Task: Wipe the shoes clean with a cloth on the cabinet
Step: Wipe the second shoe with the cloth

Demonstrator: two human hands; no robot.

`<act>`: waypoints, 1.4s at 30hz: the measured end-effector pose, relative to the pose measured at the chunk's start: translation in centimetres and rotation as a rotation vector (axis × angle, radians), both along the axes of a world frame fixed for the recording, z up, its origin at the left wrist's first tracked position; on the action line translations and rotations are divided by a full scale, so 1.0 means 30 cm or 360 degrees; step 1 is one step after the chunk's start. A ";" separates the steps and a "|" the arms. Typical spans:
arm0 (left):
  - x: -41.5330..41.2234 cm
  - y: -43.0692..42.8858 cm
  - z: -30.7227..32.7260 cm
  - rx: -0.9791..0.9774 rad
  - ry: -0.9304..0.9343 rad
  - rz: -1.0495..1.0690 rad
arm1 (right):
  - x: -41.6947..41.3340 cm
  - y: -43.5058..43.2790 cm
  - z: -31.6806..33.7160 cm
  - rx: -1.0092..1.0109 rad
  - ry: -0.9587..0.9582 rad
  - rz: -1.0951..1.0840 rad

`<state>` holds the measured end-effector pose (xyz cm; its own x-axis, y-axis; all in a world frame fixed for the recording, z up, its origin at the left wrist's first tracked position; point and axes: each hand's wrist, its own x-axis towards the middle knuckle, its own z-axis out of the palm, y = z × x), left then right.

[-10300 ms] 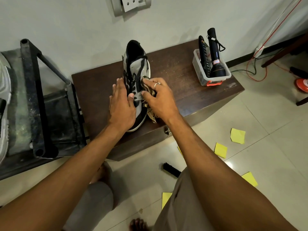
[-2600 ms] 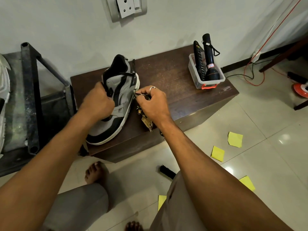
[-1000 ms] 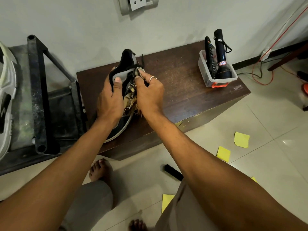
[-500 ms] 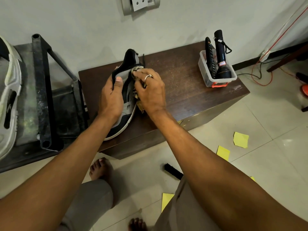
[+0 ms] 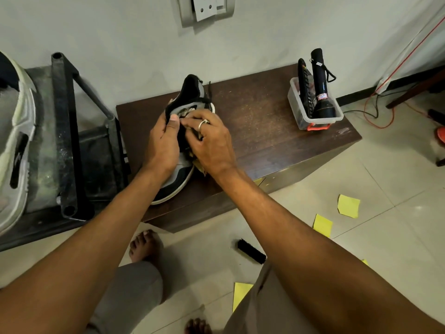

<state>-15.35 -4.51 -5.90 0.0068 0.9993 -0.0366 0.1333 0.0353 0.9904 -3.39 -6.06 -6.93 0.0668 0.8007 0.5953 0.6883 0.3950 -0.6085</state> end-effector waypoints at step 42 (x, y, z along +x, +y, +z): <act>0.014 -0.001 0.031 -0.0089 0.0000 0.0005 | 0.057 0.021 0.030 -0.0414 0.0279 -0.0302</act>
